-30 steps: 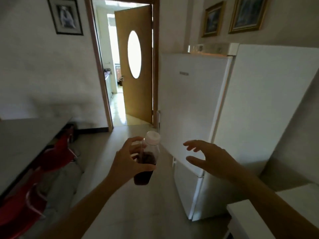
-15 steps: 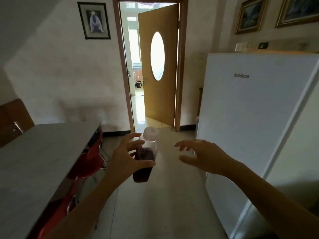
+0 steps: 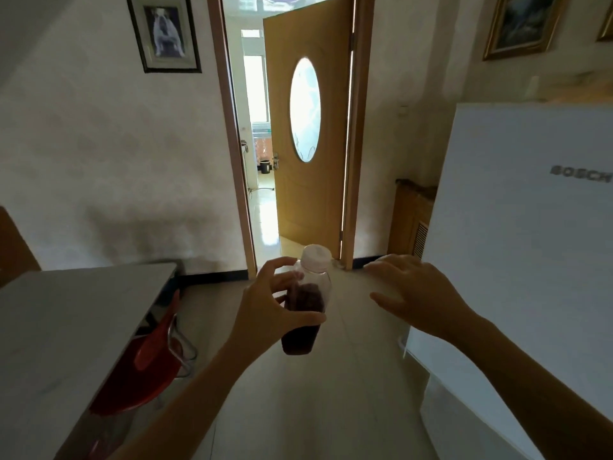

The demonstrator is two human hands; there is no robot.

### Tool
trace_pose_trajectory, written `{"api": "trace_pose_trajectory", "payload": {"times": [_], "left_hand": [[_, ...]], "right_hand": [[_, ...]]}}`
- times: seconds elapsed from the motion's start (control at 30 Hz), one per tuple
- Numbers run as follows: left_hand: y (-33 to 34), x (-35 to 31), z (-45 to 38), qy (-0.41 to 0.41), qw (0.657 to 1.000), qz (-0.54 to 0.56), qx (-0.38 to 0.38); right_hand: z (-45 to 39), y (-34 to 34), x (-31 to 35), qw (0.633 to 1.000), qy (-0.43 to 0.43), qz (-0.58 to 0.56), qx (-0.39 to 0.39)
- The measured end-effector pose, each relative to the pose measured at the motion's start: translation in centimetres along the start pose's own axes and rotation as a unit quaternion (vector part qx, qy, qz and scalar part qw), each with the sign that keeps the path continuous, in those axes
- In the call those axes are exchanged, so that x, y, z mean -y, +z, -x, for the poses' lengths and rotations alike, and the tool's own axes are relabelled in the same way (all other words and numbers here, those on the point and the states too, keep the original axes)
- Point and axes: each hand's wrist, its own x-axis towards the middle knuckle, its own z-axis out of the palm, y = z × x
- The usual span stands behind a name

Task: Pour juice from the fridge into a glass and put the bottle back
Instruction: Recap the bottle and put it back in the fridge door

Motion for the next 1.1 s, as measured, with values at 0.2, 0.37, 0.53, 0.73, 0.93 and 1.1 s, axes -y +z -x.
{"api": "trace_pose_trajectory", "payload": {"times": [0.2,0.37,0.53,0.73,0.93,1.1], "left_hand": [[0.6,4.3,-11.4,0.02,1.0,0.002,0.022],[2.9,9.0,-21.9,0.041,0.996,0.003,0.077],[7.6,12.4,-32.7,0.102,0.981,0.036,0.162],[13.9,13.7,-43.7,0.134,0.948,0.096,0.273],[21.5,14.8,-50.7,0.135,0.91,0.138,0.367],[26.3,16.2,-55.0,0.151,0.89,0.139,0.407]], "right_hand": [[-9.1,2.6,-4.9,0.998,0.042,0.031,-0.037],[-15.6,4.4,-9.8,0.991,0.096,0.073,-0.05],[-20.8,6.1,-13.9,0.972,0.195,0.124,-0.035],[-24.8,6.3,-18.3,0.939,0.304,0.159,-0.005],[-27.7,7.0,-22.1,0.913,0.381,0.148,0.005],[-30.2,7.6,-25.4,0.895,0.397,0.203,0.023]]}}
